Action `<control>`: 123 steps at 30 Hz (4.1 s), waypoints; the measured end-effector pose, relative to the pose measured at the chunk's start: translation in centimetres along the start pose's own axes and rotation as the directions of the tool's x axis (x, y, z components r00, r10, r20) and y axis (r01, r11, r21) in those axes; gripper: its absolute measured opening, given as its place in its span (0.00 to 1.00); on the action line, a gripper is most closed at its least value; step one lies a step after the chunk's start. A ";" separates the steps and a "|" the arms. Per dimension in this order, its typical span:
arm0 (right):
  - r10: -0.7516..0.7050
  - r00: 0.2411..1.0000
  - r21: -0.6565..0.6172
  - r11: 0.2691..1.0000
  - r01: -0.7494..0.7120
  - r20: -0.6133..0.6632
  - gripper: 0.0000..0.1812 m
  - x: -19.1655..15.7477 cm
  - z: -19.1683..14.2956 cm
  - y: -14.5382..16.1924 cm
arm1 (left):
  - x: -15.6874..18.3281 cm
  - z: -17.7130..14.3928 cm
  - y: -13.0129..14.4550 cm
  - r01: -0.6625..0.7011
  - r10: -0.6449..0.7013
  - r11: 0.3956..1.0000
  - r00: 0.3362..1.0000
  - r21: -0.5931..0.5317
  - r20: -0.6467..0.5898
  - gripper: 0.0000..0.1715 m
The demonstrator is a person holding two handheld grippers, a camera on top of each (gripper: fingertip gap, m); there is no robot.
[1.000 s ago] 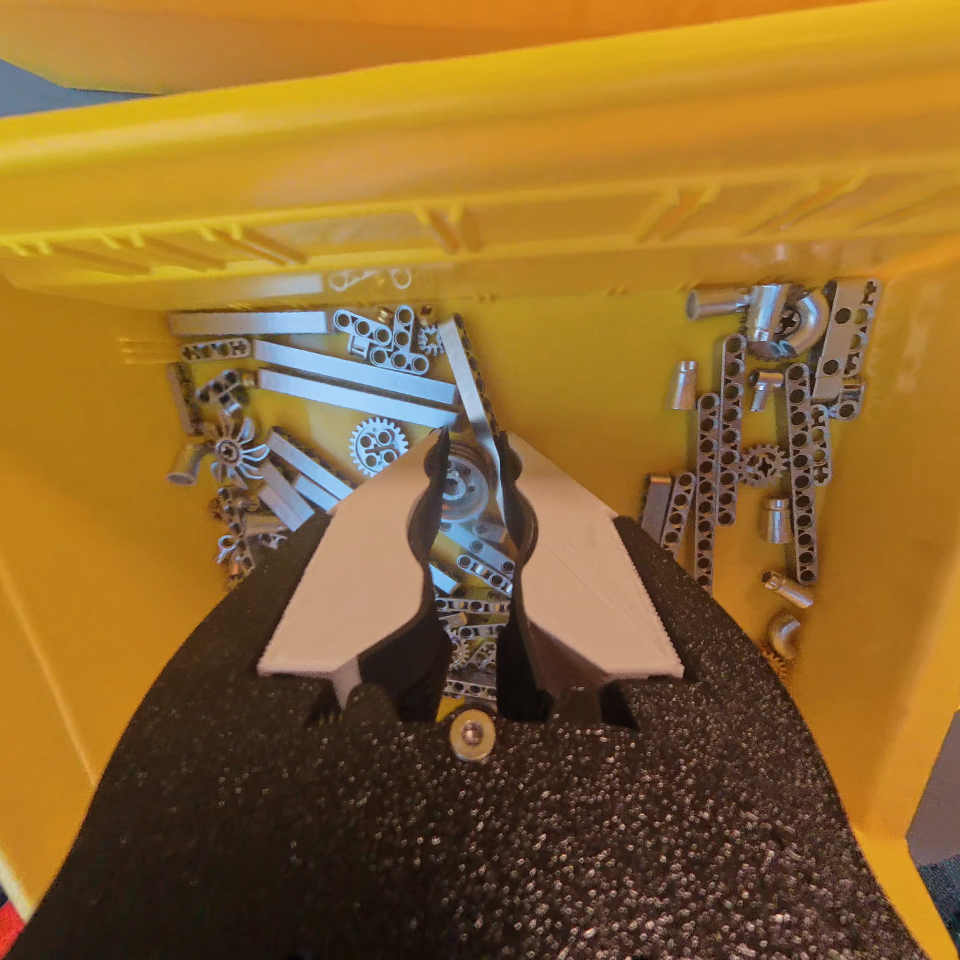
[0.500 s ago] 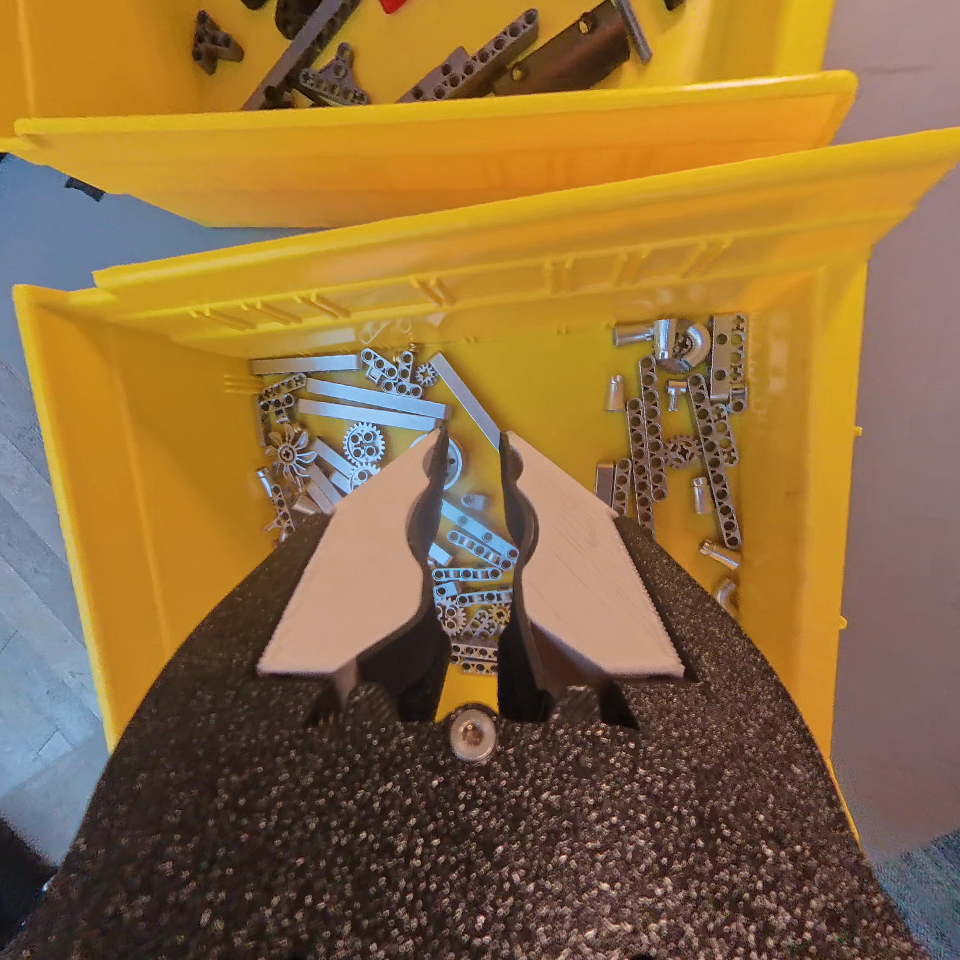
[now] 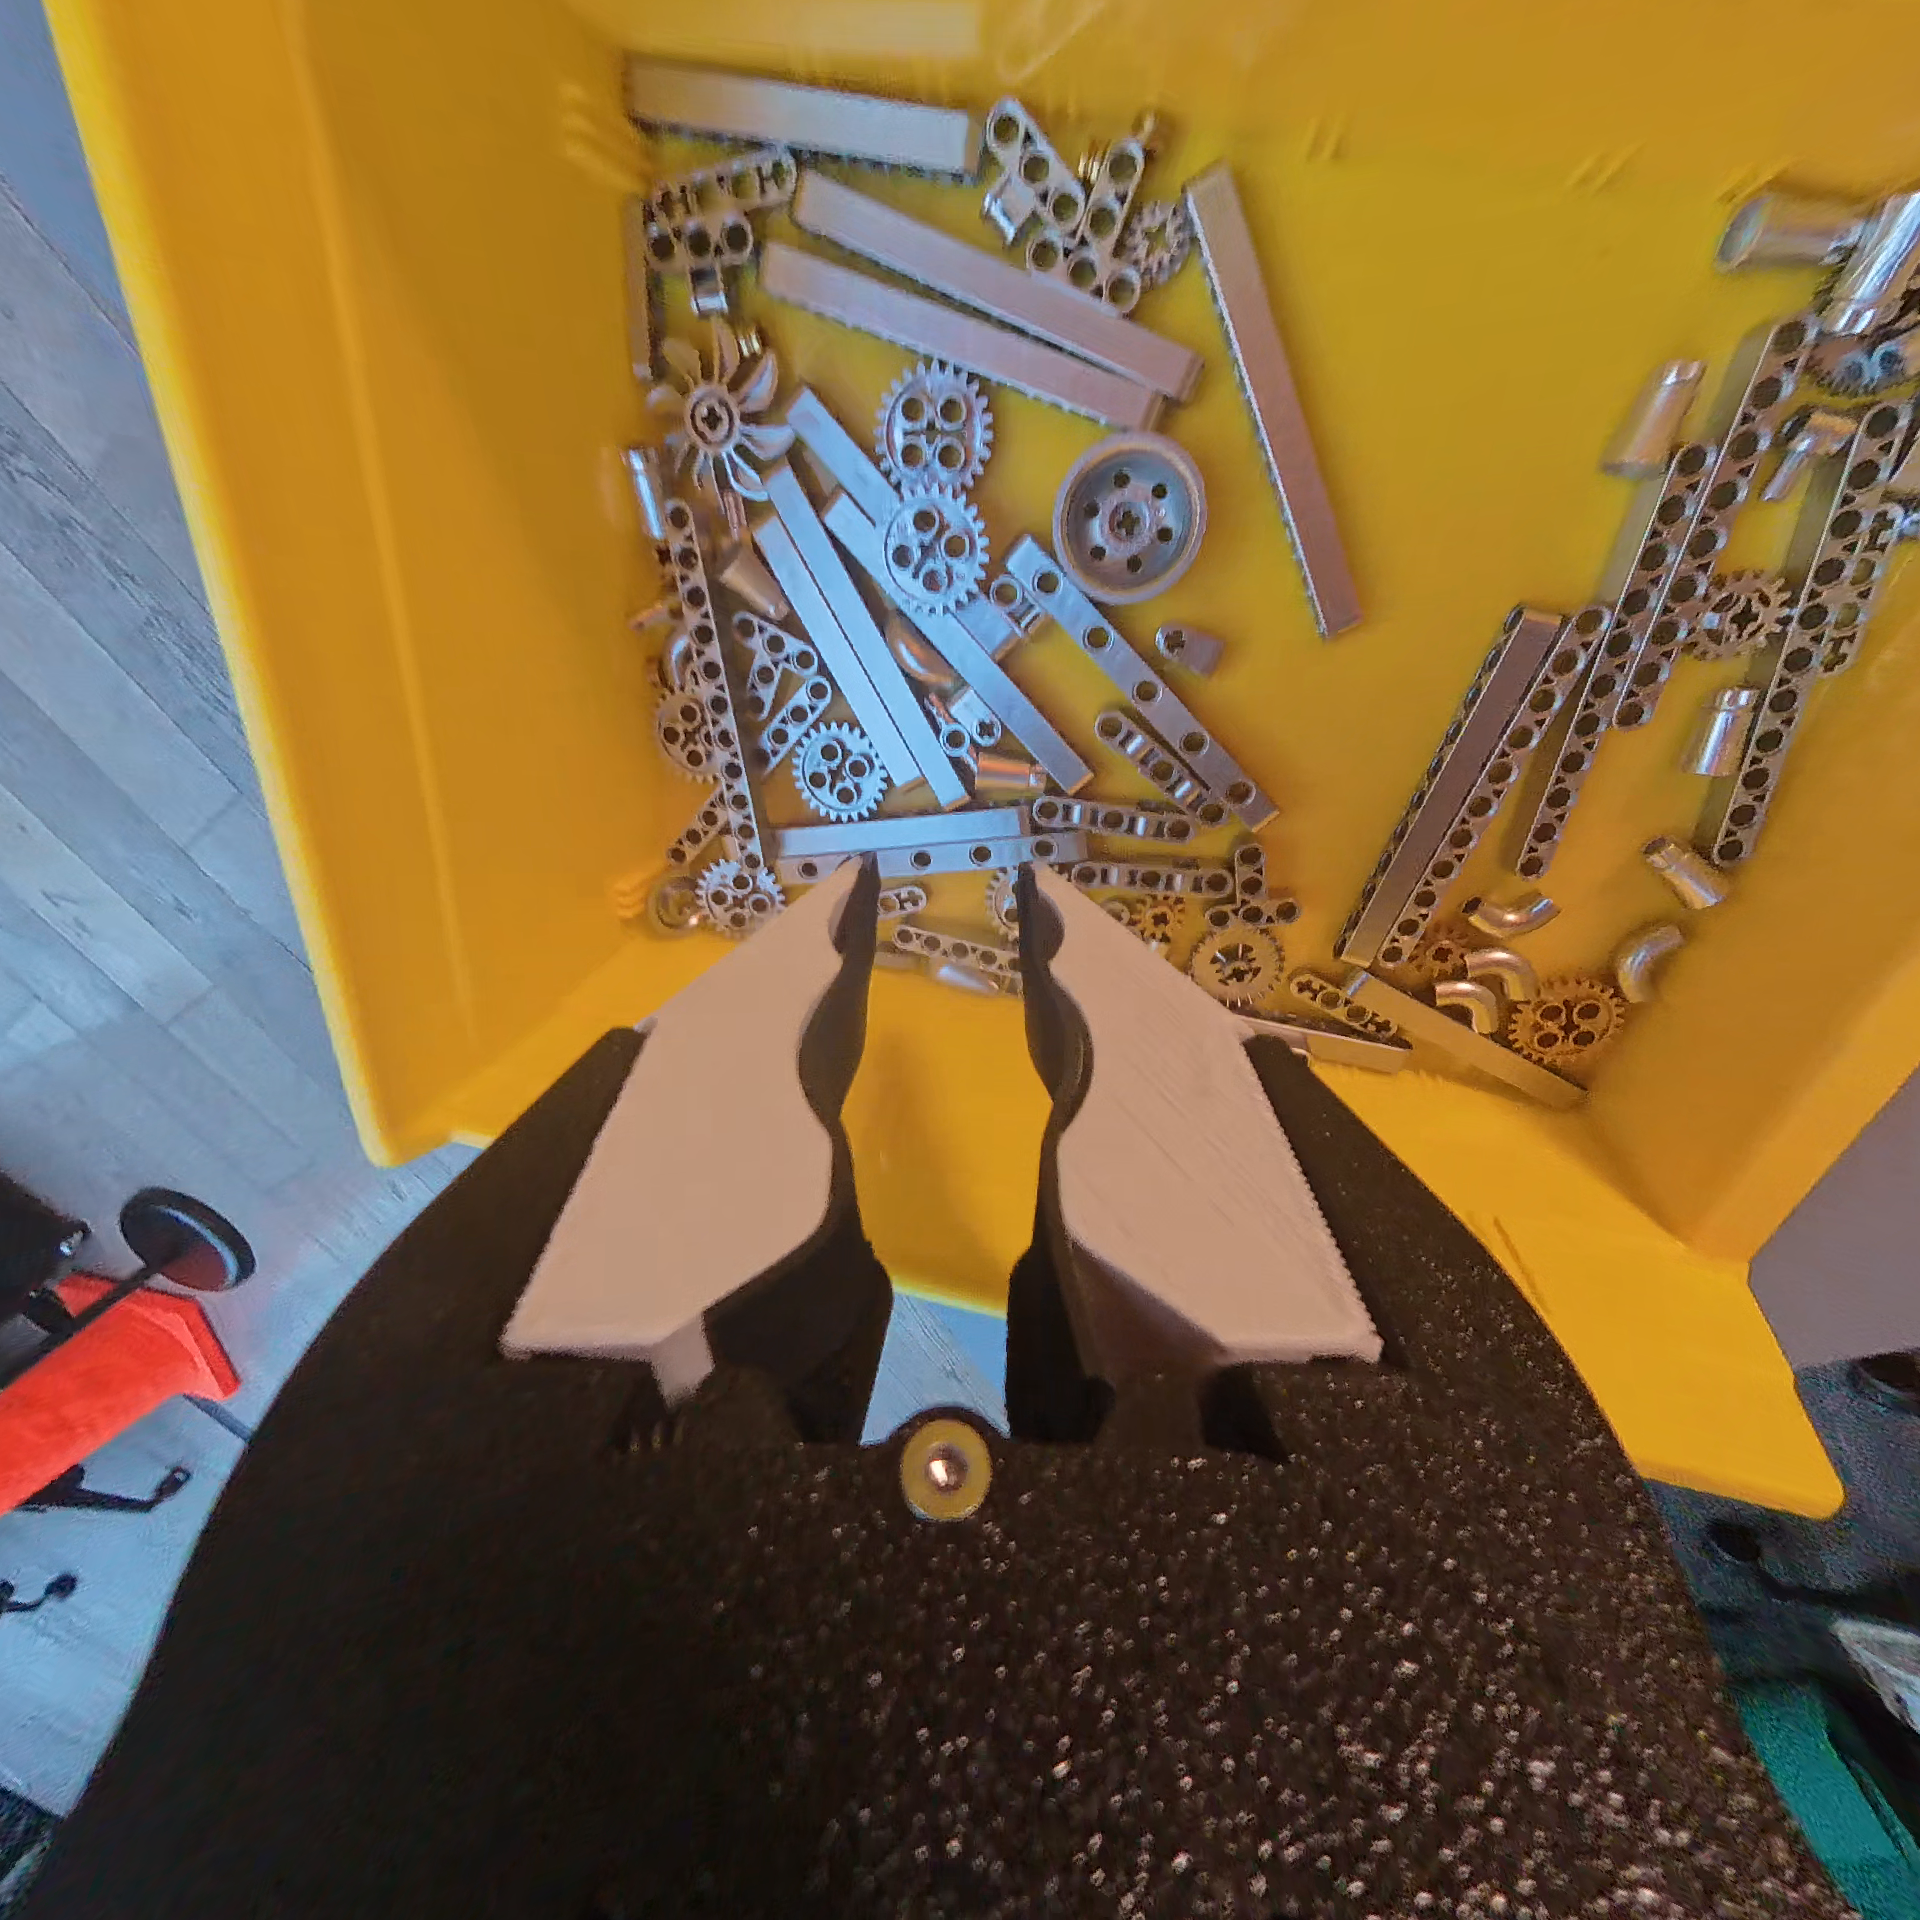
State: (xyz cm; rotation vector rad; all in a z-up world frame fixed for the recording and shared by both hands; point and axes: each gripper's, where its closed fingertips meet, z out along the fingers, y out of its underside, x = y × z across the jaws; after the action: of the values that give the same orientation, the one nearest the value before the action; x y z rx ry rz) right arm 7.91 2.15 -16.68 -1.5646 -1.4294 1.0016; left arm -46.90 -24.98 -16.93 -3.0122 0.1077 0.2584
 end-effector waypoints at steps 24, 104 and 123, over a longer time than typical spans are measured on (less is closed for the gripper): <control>-0.005 1.000 0.071 0.997 0.002 0.030 0.21 -0.4 -0.9 -0.9 | 5.1 4.9 -2.7 -0.090 0.093 0.995 0.995 0.053 -0.047 0.08; -0.093 0.995 0.132 0.987 0.088 0.034 0.21 -1.7 -1.7 -1.6 | -0.7 2.0 4.7 -0.017 0.063 0.932 0.991 -0.363 0.116 0.13; -0.065 0.997 0.133 0.989 0.059 0.039 0.21 -1.4 -1.7 -1.6 | -1.1 4.3 4.6 -0.070 0.067 0.941 0.998 -0.332 -0.022 0.03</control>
State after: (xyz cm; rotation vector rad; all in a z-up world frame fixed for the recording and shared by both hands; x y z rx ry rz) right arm 8.79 0.83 -14.48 -1.4028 -1.4031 1.0763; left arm -49.04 -28.95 -21.46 -3.3512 0.1880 0.2943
